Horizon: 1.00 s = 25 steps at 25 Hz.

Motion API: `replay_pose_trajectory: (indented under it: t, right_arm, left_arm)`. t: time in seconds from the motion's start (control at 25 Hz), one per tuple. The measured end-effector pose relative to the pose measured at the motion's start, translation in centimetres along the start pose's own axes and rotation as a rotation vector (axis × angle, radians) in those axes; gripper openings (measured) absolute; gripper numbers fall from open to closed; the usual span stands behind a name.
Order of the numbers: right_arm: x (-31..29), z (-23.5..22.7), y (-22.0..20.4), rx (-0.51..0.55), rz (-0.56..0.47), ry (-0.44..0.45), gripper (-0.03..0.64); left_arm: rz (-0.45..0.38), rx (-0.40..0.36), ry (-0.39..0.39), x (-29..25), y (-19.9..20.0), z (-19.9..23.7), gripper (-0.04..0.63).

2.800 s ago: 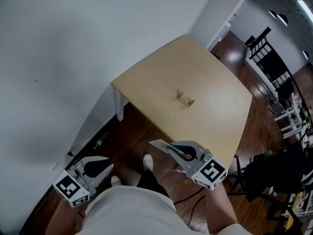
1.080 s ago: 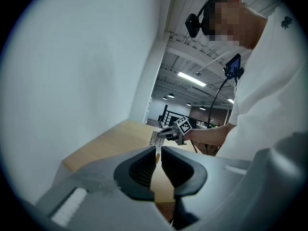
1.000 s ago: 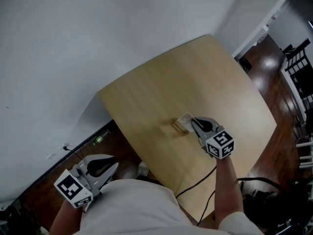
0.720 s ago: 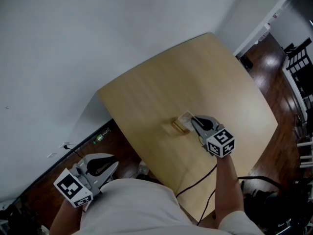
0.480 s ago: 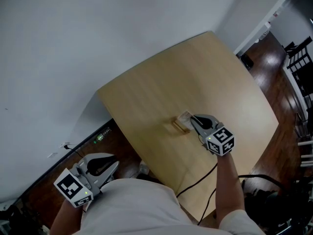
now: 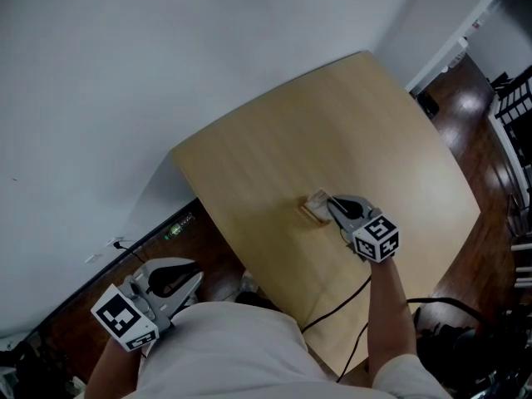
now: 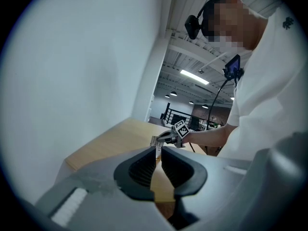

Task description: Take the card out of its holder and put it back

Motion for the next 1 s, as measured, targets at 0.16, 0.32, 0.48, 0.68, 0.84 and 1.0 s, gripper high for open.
replay_pose_trajectory:
  t: [0.16,0.32,0.48,0.68,0.84,1.0]
  right_arm:
    - [-0.7,-0.4,-1.1,-0.015,0.011,0.017,0.020]
    - [-1.1,-0.7,-1.9,-0.038,-0.004,0.022,0.020]
    - [-0.9,-0.9,-1.8,-0.048,-0.025,0.023,0.020]
    - [-1.2,-0.8,-2.0,-0.052,-0.035,-0.025,0.026]
    - [-1.0,-0.6,-1.4,-0.057,-0.064,-0.096,0.074]
    - [0.4,0.1,-0.1,-0.041,-0.106,-0.237,0.117]
  left_arm:
    - [0.009,0.004,0.015,0.5,-0.2,-0.2,0.041]
    - [0.016,0.006,0.028,1.0,-0.4,-0.3,0.041]
    - [0.018,0.012,0.033,1.5,-0.4,-0.4,0.041]
    - [0.025,0.012,0.030,2.5,-0.8,-0.1,0.041]
    - [0.029,0.006,0.011,3.2,-1.0,0.3,0.041]
    - [0.022,-0.015,-0.027,4.0,-1.1,0.8,0.041]
Point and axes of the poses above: the fingertips, and each gripper's own axes: x backward along the fingers, z to its left, y out of its top, the point moved 7 cm from there along x, backward along the fingers, and after that the axes turned 8 degrees about y, right-handed, at the moved point
